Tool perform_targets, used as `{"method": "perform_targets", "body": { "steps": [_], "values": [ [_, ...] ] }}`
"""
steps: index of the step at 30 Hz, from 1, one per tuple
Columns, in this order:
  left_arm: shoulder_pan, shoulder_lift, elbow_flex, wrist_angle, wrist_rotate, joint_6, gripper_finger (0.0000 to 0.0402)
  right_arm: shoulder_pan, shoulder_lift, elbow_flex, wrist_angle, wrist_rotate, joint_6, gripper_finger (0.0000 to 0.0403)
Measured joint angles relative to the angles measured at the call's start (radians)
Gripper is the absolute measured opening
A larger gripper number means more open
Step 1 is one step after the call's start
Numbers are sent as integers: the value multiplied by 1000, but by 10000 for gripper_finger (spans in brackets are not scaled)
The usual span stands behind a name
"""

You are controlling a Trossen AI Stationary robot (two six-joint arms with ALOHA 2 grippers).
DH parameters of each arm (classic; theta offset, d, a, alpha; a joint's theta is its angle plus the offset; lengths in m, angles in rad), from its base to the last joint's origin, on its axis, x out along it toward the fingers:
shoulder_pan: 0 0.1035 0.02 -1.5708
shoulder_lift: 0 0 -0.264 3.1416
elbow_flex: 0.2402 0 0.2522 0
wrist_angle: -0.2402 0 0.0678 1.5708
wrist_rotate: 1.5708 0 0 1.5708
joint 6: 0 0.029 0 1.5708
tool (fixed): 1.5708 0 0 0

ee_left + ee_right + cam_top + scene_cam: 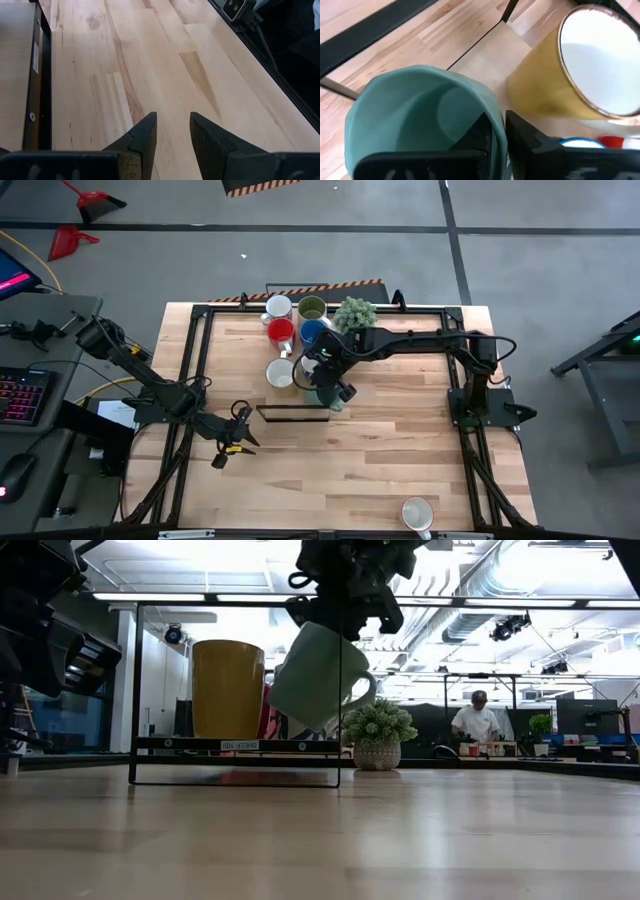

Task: Place coffee mugs
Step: Put the green mug on the shelf

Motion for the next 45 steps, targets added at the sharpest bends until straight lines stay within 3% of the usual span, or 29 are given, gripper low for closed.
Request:
{"method": "perform_targets", "body": {
  "steps": [45],
  "values": [
    [0, 0, 0, 1, 0, 0, 106, 19, 57, 9, 22, 39, 17, 22]
  ]
}}
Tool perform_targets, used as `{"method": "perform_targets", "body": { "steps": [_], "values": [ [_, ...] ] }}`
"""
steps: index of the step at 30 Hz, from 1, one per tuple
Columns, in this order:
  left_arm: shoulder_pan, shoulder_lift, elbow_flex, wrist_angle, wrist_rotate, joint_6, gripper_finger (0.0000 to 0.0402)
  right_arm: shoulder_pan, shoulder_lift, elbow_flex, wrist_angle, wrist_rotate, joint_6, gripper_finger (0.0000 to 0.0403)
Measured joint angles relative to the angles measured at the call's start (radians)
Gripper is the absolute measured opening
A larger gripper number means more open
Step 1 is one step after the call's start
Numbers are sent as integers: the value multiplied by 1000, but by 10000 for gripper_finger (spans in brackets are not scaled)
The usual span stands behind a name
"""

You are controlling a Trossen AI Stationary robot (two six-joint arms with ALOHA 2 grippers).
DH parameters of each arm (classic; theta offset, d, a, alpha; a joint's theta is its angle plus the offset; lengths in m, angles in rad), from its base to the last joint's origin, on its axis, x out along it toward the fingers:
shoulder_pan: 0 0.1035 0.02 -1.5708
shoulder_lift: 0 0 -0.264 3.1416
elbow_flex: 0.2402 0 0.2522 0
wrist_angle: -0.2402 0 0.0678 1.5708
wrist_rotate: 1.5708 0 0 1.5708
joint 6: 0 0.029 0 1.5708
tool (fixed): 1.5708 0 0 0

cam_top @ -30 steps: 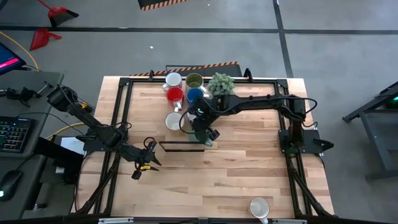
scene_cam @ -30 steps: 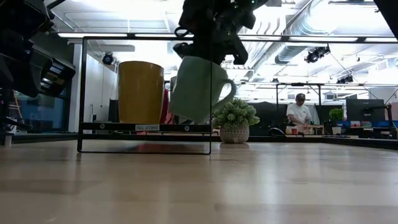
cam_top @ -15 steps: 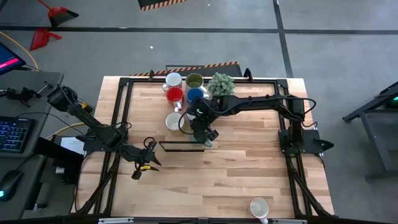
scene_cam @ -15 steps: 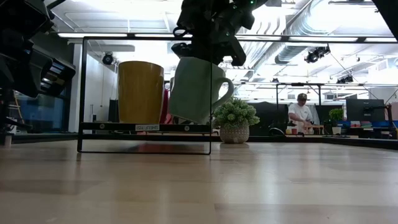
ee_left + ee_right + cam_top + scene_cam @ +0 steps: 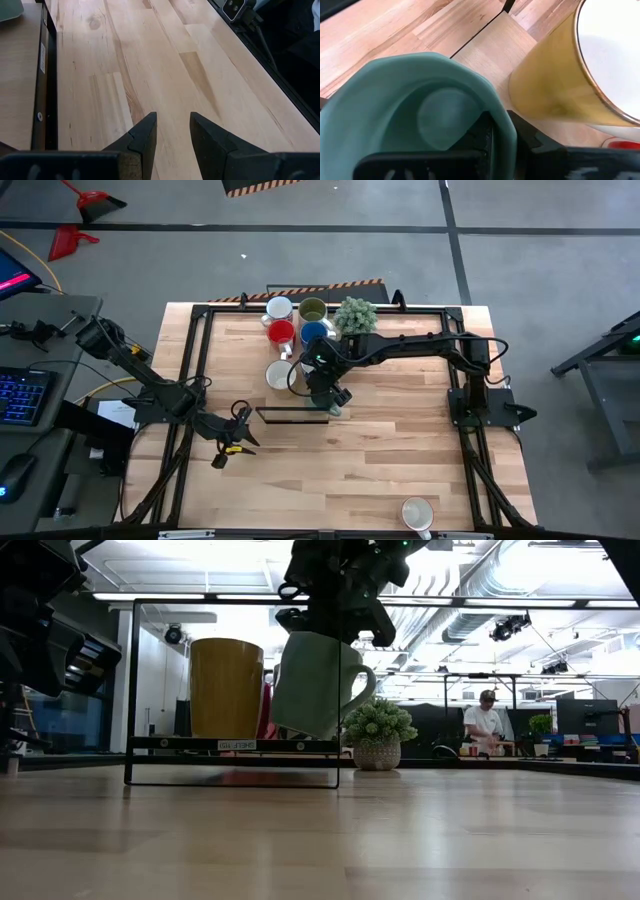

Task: Place coffee mugs
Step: Put the green mug on the shelf

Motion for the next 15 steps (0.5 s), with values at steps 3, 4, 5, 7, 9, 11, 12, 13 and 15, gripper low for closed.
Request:
{"method": "perform_targets", "body": {
  "steps": [3, 4, 5, 7, 9, 11, 12, 13, 15],
  "values": [
    [0, 0, 0, 0, 0, 0, 106, 0, 0, 0, 1, 0, 0, 22],
    [0, 0, 0, 0, 0, 0, 106, 0, 0, 0, 1, 0, 0, 22],
    [0, 0, 0, 0, 0, 0, 106, 0, 0, 0, 2, 1, -1, 22],
    [0, 0, 0, 0, 0, 0, 106, 0, 0, 0, 2, 1, -2, 22],
    [0, 0, 0, 0, 0, 0, 106, 1, 0, 0, 2, 2, 0, 22],
    [0, 0, 0, 0, 0, 0, 106, 4, 0, 0, 7, 6, -2, 22],
    [0, 0, 0, 0, 0, 0, 106, 4, 0, 0, 8, 6, -3, 22],
    [0, 0, 0, 0, 0, 0, 106, 5, 0, 0, 9, 6, -2, 22],
    [0, 0, 0, 0, 0, 0, 106, 5, -1, 0, 9, 9, -1, 22]
  ]
}}
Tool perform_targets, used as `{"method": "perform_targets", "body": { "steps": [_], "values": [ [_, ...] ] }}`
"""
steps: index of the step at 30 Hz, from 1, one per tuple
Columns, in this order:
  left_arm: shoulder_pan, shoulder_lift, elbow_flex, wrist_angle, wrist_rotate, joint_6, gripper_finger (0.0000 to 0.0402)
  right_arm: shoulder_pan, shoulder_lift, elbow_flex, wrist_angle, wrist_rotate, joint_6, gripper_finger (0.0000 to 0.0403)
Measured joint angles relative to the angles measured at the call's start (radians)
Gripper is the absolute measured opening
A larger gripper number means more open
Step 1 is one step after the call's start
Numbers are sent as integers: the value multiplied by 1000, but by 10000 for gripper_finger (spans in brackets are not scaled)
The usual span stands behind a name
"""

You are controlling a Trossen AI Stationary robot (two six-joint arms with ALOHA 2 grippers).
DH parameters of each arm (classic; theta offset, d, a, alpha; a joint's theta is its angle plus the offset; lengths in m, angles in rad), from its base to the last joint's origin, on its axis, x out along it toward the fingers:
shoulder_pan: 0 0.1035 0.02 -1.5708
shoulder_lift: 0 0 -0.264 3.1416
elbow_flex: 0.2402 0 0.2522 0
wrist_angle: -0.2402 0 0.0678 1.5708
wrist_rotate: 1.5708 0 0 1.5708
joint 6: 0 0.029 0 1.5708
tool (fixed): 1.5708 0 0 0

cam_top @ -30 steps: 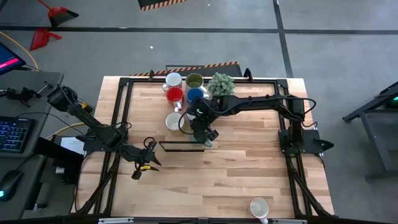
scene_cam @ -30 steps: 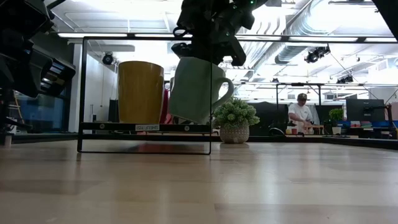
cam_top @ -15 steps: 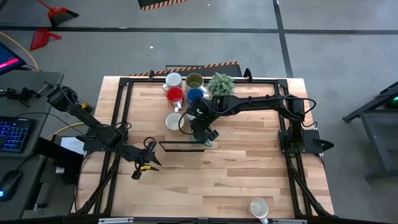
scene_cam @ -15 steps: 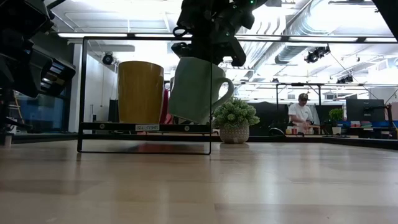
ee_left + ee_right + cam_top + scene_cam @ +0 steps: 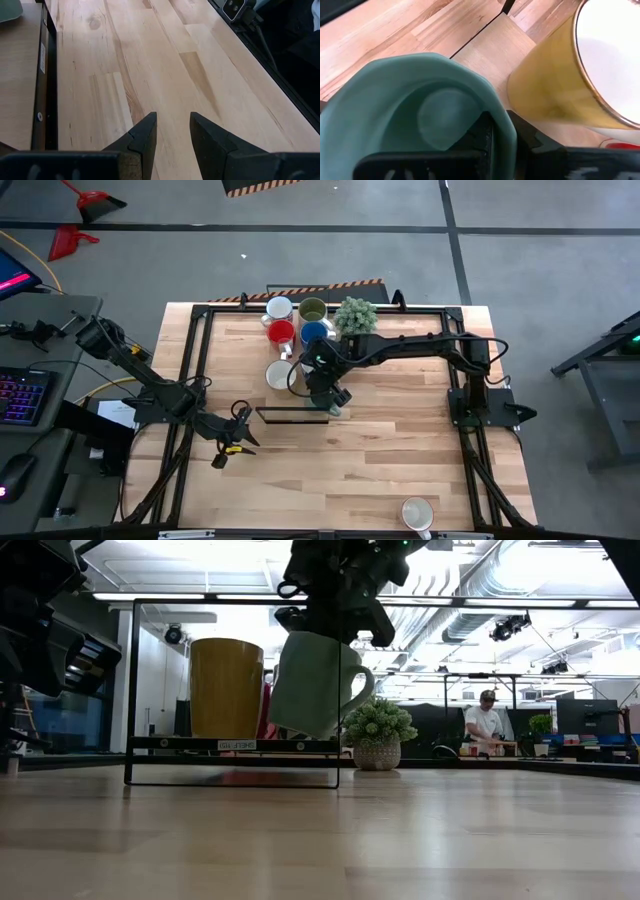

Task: Place coffee mugs
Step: Put the green mug on the shelf

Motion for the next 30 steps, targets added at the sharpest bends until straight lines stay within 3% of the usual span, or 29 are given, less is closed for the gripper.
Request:
{"method": "perform_targets", "body": {
  "steps": [30],
  "values": [
    [0, 0, 0, -1, 0, 0, 106, 22, 17, 56, -48, 42, 31, 22]
  ]
}}
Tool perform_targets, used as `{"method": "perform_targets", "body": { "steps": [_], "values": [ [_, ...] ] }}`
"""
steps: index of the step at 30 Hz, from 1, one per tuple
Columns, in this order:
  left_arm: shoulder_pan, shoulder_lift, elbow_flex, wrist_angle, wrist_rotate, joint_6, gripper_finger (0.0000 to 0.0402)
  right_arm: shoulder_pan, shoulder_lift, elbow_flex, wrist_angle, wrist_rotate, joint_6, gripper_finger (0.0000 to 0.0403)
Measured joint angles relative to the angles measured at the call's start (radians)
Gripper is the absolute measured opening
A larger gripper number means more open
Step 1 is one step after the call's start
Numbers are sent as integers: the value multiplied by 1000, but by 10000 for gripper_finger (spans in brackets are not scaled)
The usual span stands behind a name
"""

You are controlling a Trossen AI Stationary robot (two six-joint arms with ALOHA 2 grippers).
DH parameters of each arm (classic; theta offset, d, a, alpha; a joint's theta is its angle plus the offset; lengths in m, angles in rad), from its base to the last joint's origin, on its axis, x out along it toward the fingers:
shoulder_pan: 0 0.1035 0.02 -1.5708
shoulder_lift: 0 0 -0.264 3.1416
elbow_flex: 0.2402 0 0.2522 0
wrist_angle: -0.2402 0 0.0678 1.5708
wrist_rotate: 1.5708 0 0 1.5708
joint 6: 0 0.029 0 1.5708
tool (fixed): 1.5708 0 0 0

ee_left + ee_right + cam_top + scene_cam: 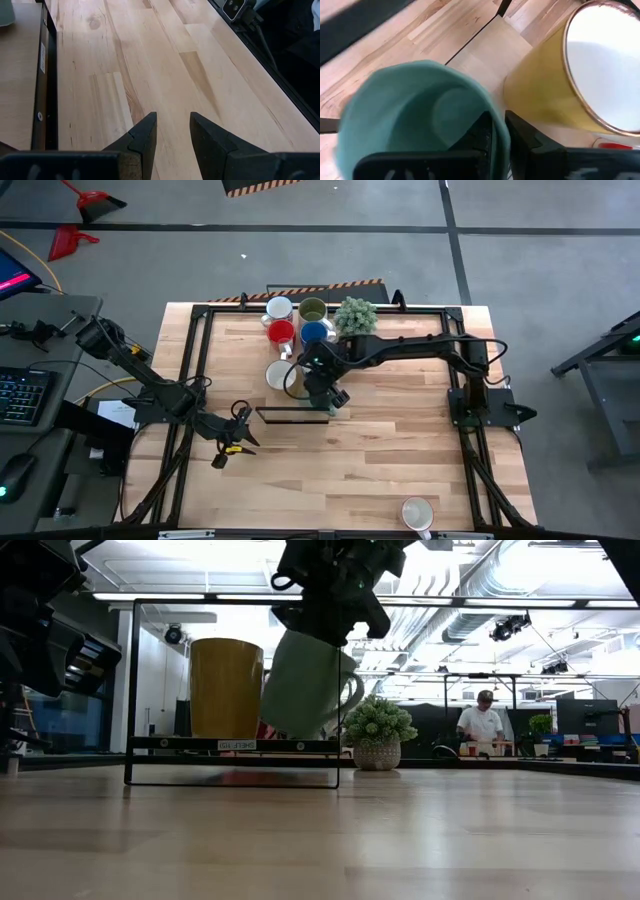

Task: Place coffee mugs
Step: Put the green mug on the shelf

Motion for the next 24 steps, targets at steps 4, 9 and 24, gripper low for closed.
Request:
{"method": "perform_targets", "body": {
  "steps": [4, 9, 24],
  "values": [
    [0, 0, 0, 0, 0, 0, 106, 0, 4, 0, -5, 4, -11, 22],
    [0, 0, 0, 0, 0, 0, 106, 1, 4, 0, -5, 23, -12, 22],
    [0, 0, 0, 0, 0, 0, 106, 20, 4, 0, -3, 68, -19, 22]
  ]
}}
